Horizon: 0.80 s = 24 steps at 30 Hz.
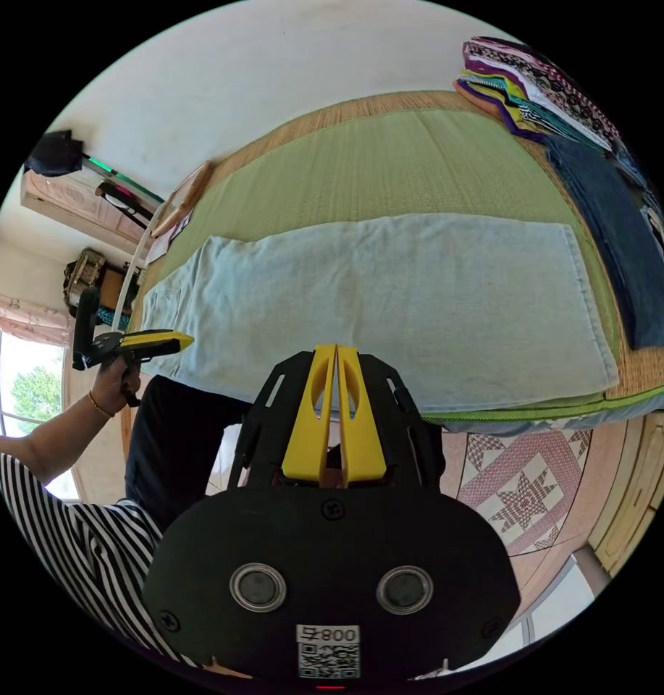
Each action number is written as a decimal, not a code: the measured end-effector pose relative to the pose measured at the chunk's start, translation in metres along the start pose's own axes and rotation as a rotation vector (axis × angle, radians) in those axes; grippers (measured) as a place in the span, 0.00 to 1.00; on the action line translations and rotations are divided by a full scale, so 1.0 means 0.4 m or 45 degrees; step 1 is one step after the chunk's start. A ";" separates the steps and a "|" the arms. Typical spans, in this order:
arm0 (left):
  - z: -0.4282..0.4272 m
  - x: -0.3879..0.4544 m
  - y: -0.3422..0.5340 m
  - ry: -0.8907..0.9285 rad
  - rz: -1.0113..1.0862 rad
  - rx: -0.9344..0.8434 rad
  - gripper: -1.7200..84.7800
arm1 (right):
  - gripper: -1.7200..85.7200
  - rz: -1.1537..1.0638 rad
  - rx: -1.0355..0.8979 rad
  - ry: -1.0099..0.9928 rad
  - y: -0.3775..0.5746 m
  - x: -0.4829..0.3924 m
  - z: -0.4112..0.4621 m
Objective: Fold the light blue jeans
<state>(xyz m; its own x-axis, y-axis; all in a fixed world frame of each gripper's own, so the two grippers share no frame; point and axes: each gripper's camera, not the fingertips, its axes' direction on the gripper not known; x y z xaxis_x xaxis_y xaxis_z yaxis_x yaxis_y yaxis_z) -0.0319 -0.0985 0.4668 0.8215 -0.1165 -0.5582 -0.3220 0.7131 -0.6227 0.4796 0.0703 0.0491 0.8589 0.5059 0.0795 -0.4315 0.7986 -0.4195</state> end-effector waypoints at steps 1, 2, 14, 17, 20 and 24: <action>0.019 0.014 -0.016 -0.014 -0.006 -0.010 0.02 | 0.02 0.027 -0.041 0.024 0.012 0.023 0.014; 0.025 0.024 -0.032 -0.008 -0.039 -0.010 0.02 | 0.02 0.054 -0.045 -0.018 0.021 0.045 0.014; 0.073 0.308 -0.359 0.229 0.273 0.057 0.08 | 0.09 0.411 0.385 -0.012 0.216 0.383 -0.225; 0.118 0.424 -0.492 0.297 0.404 0.033 0.10 | 0.11 0.474 0.439 0.016 0.248 0.472 -0.266; 0.170 0.547 -0.621 0.298 0.526 -0.016 0.12 | 0.12 0.485 0.448 0.034 0.250 0.539 -0.284; 0.226 0.675 -0.748 0.267 0.638 -0.058 0.13 | 0.13 0.462 0.436 0.045 0.241 0.591 -0.286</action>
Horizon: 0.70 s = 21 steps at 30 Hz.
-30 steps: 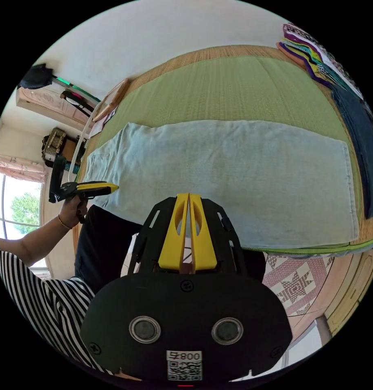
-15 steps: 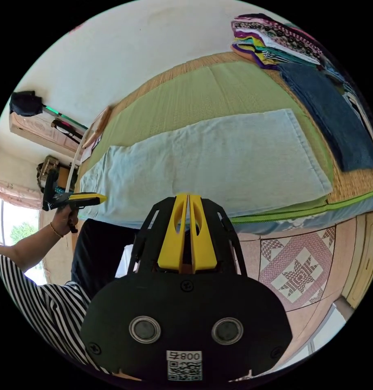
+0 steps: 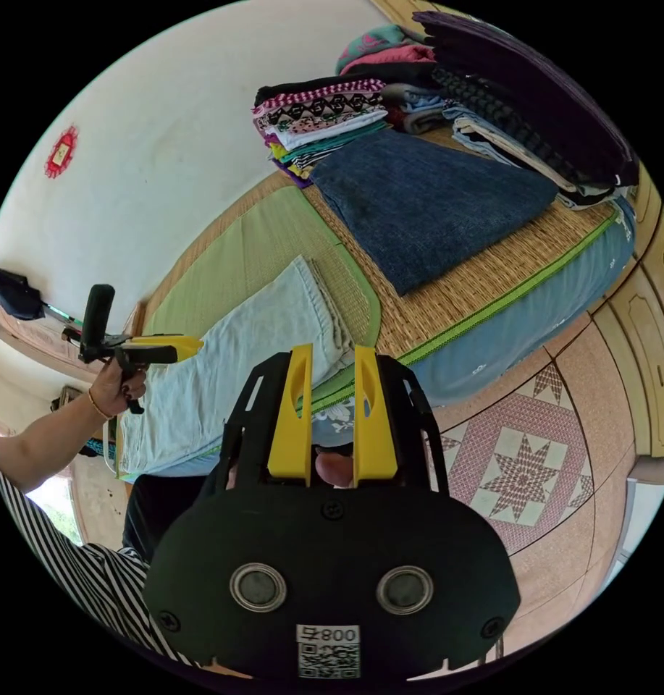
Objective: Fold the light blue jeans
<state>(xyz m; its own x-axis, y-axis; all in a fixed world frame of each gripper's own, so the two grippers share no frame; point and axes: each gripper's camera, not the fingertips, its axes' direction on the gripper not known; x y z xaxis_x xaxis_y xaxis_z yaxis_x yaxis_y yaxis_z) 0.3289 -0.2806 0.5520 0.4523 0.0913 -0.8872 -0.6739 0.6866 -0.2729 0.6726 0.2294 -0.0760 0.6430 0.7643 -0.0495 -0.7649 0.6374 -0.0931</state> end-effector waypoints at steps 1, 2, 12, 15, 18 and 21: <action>0.021 0.009 -0.049 -0.003 0.024 -0.019 0.13 | 0.13 -0.009 -0.021 -0.009 -0.006 0.012 0.009; 0.042 0.018 -0.094 -0.015 0.045 -0.036 0.13 | 0.13 -0.017 -0.042 -0.022 -0.010 0.023 0.019; 0.155 0.080 -0.357 -0.122 0.176 -0.090 0.14 | 0.12 0.006 -0.051 -0.125 0.000 0.120 0.022; 0.191 0.092 -0.419 -0.144 0.199 -0.124 0.15 | 0.12 0.015 -0.045 -0.156 0.001 0.145 0.021; 0.226 0.107 -0.467 -0.154 0.216 -0.151 0.15 | 0.12 0.024 -0.049 -0.200 0.000 0.168 0.020; 0.245 0.128 -0.497 -0.159 0.247 -0.151 0.13 | 0.12 0.020 -0.048 -0.205 0.000 0.182 0.020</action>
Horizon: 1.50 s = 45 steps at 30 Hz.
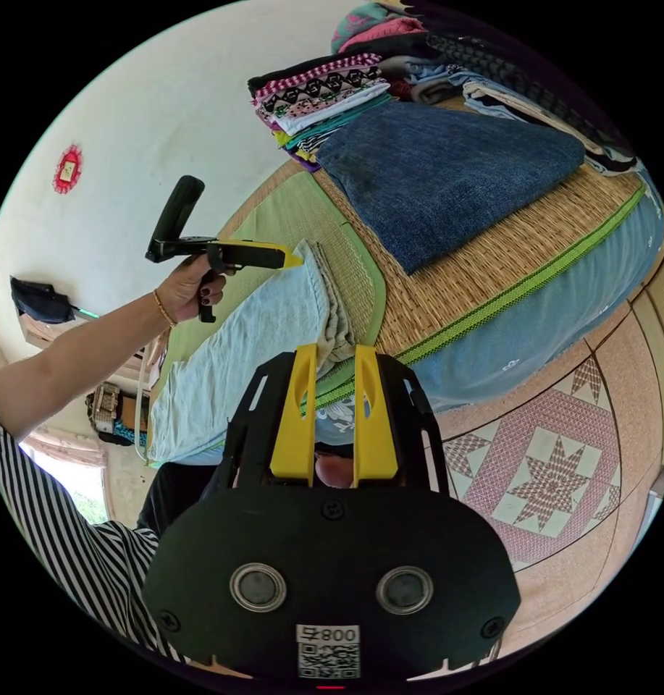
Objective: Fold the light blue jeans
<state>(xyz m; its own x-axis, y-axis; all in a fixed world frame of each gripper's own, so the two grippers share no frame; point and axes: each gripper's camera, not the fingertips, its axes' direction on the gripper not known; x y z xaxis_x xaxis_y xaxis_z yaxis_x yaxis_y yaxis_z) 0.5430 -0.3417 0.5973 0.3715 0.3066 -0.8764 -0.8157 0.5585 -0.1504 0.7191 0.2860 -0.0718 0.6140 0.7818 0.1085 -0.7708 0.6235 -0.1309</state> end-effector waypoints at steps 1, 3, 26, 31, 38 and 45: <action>0.003 0.010 -0.010 -0.020 0.024 -0.003 0.13 | 0.12 0.007 0.001 -0.010 -0.001 0.008 -0.002; 0.008 0.023 -0.023 -0.047 0.050 -0.006 0.12 | 0.11 0.022 0.004 -0.036 -0.003 0.023 -0.004; -0.026 0.100 -0.074 -0.042 0.075 -0.063 0.04 | 0.10 0.148 0.059 -0.265 -0.016 0.123 -0.038; -0.067 0.100 -0.038 -0.027 0.066 -0.040 0.04 | 0.10 0.148 0.068 -0.279 -0.020 0.112 -0.041; -0.135 0.104 0.045 -0.028 0.073 -0.007 0.04 | 0.10 0.092 0.093 -0.274 -0.028 0.045 -0.060; -0.255 0.099 0.189 -0.012 0.093 0.120 0.04 | 0.10 -0.025 0.148 -0.304 -0.028 -0.077 -0.096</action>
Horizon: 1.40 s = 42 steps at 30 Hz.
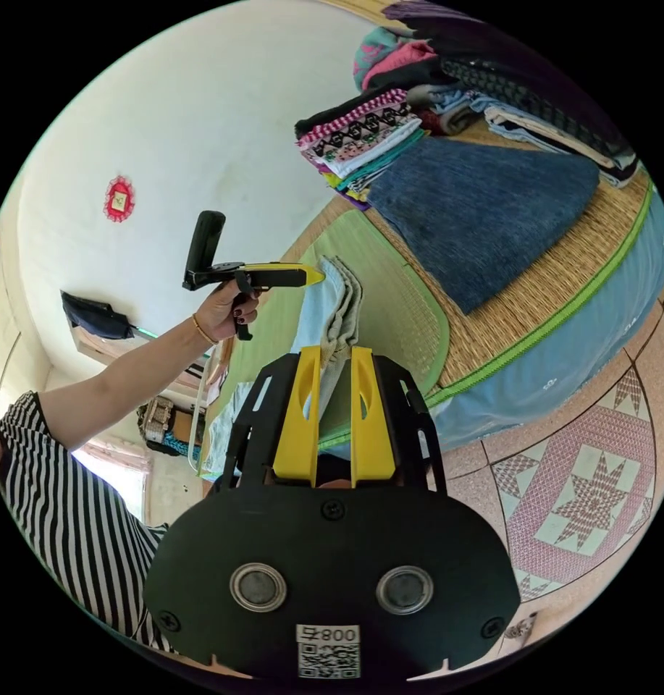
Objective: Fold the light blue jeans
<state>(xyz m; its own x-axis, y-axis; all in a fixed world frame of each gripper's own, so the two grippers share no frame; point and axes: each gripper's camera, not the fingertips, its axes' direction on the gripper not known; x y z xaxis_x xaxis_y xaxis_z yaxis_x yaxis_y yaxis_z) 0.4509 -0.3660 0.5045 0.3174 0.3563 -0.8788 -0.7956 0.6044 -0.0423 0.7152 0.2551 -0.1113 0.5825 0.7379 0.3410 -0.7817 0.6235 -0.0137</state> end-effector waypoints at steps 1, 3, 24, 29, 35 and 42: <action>-0.030 -0.002 0.032 0.002 -0.003 0.029 0.04 | 0.10 -0.031 0.006 -0.009 0.000 -0.030 0.001; -0.078 -0.007 0.086 0.010 -0.011 0.079 0.04 | 0.10 -0.076 0.014 -0.028 0.000 -0.077 0.004; -0.414 -0.157 1.050 0.034 -0.430 0.421 0.05 | 0.10 -0.597 -0.473 -0.316 0.098 -0.674 0.487; -0.356 -0.236 1.260 0.111 -0.641 0.358 0.05 | 0.10 -0.568 -0.661 -0.275 0.152 -0.718 0.686; -0.312 -0.301 1.465 0.186 -0.908 0.320 0.05 | 0.10 -0.558 -0.834 -0.203 0.206 -0.758 0.872; -0.286 -0.299 1.677 0.497 -1.114 0.524 0.10 | 0.11 -0.566 -0.928 -0.139 0.221 -0.787 0.996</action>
<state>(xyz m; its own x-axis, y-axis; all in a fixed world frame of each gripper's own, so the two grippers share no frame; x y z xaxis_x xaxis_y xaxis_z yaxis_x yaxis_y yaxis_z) -0.1797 -0.0847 0.5268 0.4511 -0.5341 -0.7150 -0.1071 0.7630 -0.6375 0.3741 -0.0251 0.1545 0.7465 0.3802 0.5460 -0.1262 0.8867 -0.4448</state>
